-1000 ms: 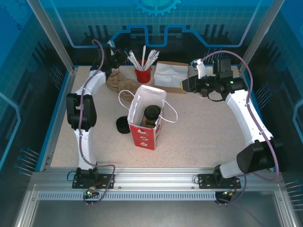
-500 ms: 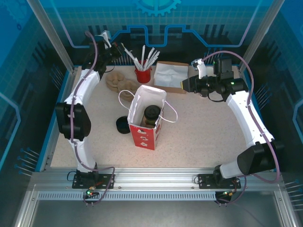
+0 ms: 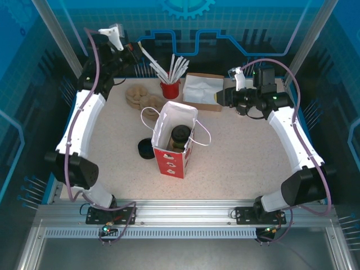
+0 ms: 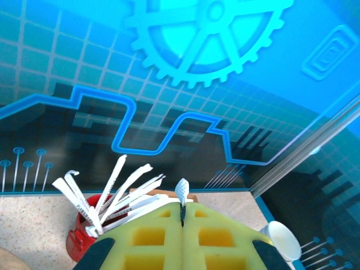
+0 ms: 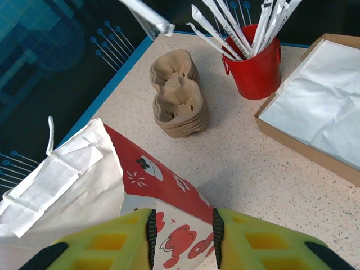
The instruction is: Pack the takeout coffee
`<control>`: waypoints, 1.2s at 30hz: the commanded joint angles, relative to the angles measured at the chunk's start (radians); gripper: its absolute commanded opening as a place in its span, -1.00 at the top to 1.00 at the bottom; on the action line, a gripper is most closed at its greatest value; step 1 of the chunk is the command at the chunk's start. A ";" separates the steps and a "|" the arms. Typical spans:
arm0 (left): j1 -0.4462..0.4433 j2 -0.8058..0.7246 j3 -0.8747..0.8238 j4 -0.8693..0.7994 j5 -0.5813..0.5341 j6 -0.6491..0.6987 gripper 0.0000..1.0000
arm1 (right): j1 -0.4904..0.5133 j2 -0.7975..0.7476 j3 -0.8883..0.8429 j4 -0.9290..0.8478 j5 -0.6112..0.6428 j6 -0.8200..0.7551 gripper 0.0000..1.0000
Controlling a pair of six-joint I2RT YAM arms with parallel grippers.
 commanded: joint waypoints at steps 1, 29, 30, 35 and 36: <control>-0.016 -0.087 0.010 -0.076 0.024 0.054 1.00 | -0.006 0.021 0.043 0.021 0.011 0.022 0.29; -0.222 -0.470 -0.237 -0.472 0.209 0.255 1.00 | 0.124 0.319 0.310 0.005 0.356 0.059 0.26; -0.225 -0.478 -0.268 -0.459 0.211 0.263 1.00 | 0.128 0.339 0.325 0.004 0.376 0.065 0.25; -0.237 -0.513 -0.428 -0.387 0.241 0.278 1.00 | 0.148 0.441 0.400 0.019 0.506 0.083 0.19; -0.242 -0.517 -0.451 -0.375 0.250 0.279 1.00 | 0.148 0.460 0.413 0.020 0.518 0.088 0.18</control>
